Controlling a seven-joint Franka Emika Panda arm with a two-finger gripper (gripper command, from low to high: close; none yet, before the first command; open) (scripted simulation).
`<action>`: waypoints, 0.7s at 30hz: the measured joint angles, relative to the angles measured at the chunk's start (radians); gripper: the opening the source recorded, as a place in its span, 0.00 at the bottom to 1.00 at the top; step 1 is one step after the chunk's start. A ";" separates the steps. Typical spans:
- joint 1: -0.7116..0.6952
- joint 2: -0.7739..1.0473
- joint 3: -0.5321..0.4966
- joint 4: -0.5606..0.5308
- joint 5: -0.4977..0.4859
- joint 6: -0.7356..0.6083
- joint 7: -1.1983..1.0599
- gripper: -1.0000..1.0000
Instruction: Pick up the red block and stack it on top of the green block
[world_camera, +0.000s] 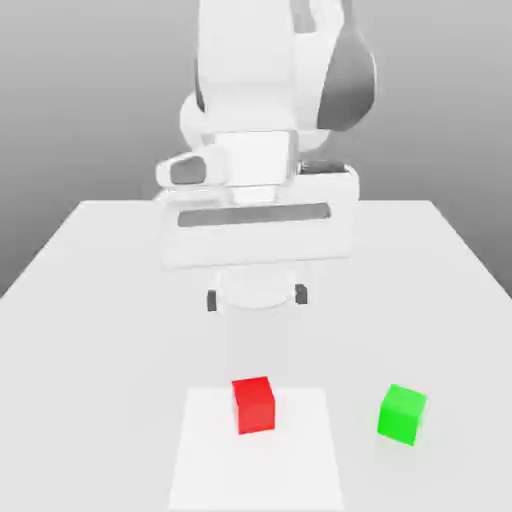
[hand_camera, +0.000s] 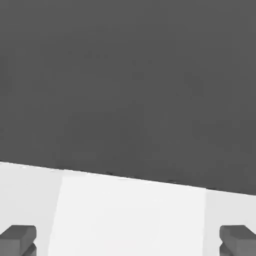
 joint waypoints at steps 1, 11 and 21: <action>-0.001 0.044 0.000 -0.030 -0.009 0.029 -0.007 0.50; -0.026 0.381 0.036 -0.059 0.029 0.301 -0.063 0.00; -0.020 0.270 0.021 -0.074 -0.013 0.205 -0.033 0.00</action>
